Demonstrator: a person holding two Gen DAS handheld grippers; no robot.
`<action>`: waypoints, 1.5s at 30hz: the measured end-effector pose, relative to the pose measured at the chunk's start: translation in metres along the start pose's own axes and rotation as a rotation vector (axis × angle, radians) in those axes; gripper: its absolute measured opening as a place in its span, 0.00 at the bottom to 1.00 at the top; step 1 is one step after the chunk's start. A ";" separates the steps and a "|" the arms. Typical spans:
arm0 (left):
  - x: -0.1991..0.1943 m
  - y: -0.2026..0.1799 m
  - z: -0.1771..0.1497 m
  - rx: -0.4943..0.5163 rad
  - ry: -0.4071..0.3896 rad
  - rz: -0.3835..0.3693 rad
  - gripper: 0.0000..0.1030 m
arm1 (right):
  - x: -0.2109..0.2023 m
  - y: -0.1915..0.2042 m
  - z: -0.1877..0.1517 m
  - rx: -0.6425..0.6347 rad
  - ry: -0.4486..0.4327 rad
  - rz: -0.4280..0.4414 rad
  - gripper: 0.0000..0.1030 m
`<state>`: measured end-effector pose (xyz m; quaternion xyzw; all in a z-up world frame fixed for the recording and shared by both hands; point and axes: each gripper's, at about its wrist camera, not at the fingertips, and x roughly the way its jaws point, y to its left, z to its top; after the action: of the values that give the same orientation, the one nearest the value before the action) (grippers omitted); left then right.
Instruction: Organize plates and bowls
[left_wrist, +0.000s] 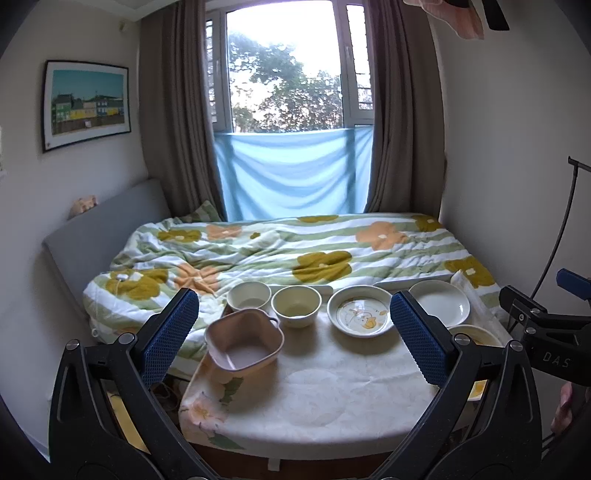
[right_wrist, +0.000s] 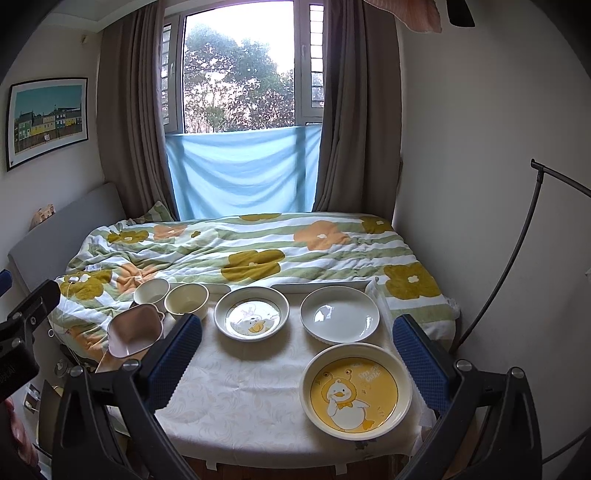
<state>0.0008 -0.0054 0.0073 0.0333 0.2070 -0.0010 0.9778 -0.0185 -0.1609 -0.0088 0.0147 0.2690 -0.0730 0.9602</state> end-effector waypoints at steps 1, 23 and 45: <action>0.000 0.000 0.000 -0.002 -0.001 -0.001 1.00 | 0.001 0.000 -0.002 -0.001 -0.001 0.000 1.00; 0.003 0.005 0.000 -0.019 0.019 -0.012 1.00 | 0.002 0.001 -0.006 0.000 0.009 0.002 1.00; 0.006 -0.003 -0.002 -0.005 0.006 0.004 1.00 | 0.004 0.000 -0.008 0.005 0.015 0.012 1.00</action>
<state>0.0058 -0.0084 0.0032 0.0311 0.2099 0.0014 0.9772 -0.0193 -0.1608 -0.0183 0.0193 0.2760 -0.0678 0.9586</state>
